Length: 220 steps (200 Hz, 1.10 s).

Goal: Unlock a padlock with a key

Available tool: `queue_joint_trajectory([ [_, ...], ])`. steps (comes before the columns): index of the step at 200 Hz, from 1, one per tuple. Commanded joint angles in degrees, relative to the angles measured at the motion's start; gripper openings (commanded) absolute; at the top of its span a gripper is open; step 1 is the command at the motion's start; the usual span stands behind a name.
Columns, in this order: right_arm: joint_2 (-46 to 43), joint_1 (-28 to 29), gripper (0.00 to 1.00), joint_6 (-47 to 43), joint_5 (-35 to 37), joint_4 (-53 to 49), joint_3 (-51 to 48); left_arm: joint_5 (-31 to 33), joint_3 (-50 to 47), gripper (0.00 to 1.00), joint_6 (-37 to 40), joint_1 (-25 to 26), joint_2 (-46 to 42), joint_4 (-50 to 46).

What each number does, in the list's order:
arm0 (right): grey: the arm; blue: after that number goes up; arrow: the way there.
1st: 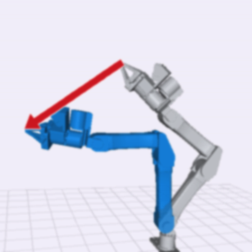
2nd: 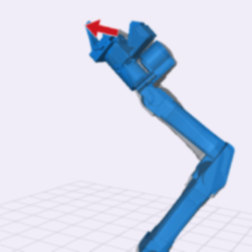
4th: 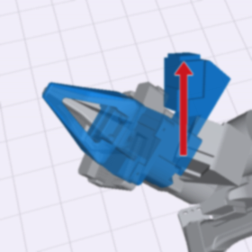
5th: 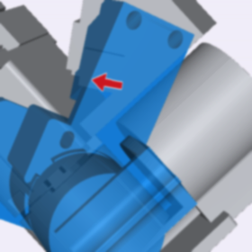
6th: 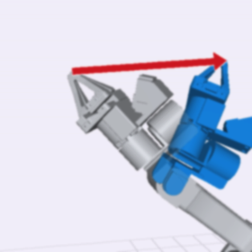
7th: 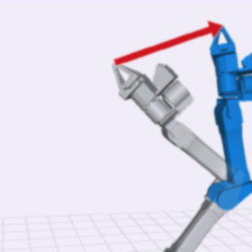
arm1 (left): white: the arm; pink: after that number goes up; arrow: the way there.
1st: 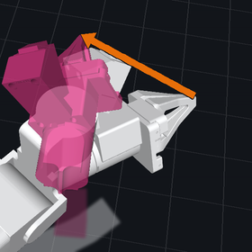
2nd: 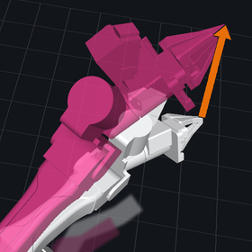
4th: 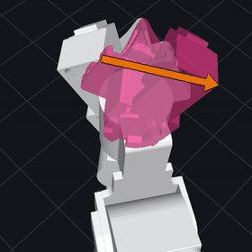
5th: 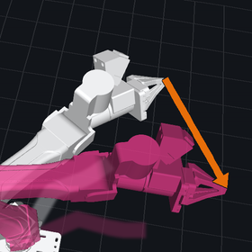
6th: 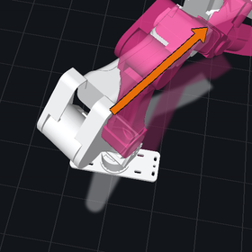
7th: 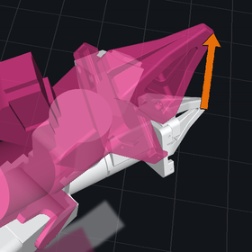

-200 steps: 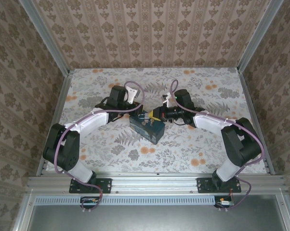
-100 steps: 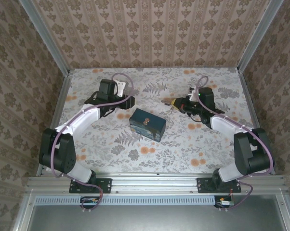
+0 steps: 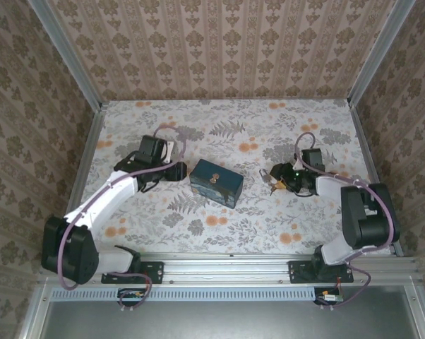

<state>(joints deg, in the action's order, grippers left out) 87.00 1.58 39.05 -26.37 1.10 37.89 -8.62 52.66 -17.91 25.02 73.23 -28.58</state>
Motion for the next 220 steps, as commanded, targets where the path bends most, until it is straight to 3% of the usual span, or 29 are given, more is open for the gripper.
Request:
queue_joint_trajectory([
  [1, -6.9, 1.5, 0.52, -15.0, 10.6, -15.1, 5.9, -1.4, -2.6, 0.56, -3.4, 1.5, -3.6, -6.0],
  [13, -9.8, 5.2, 0.53, -19.1, 10.1, -15.8, 7.8, -3.7, -3.7, 0.53, -4.2, 3.6, -4.1, -6.0],
  [35, -9.8, 12.4, 0.57, -21.6, -0.7, -11.2, 10.0, -5.6, -5.0, 0.52, -6.7, 6.2, -4.1, -3.5],
  [57, -11.5, 22.7, 0.7, -32.3, 1.6, -12.5, 12.5, -4.0, -4.9, 0.55, -8.0, 5.0, -3.7, -2.9],
  [73, -12.3, 25.9, 0.78, -38.3, 3.6, -12.5, 13.1, -4.3, -5.2, 0.57, -7.7, 2.1, -3.7, -2.3],
  [87, -12.3, 26.0, 1.0, -41.8, 1.0, -13.0, 13.8, -4.8, -4.7, 0.57, -6.9, -1.0, -3.6, -2.3],
  [102, -12.1, 26.7, 1.0, -45.8, -1.9, -14.0, 14.8, -5.0, -4.3, 0.57, -6.1, -2.7, -3.7, -2.4],
  [152, -5.2, 28.0, 1.0, -58.2, -1.8, -20.7, 20.4, -6.1, -3.9, 0.55, -4.7, -4.0, -3.9, -2.5],
  [220, 5.3, 31.9, 1.0, -61.4, 4.7, -23.8, 27.3, -6.0, -4.3, 0.54, -3.8, -4.1, -3.9, -2.4],
])
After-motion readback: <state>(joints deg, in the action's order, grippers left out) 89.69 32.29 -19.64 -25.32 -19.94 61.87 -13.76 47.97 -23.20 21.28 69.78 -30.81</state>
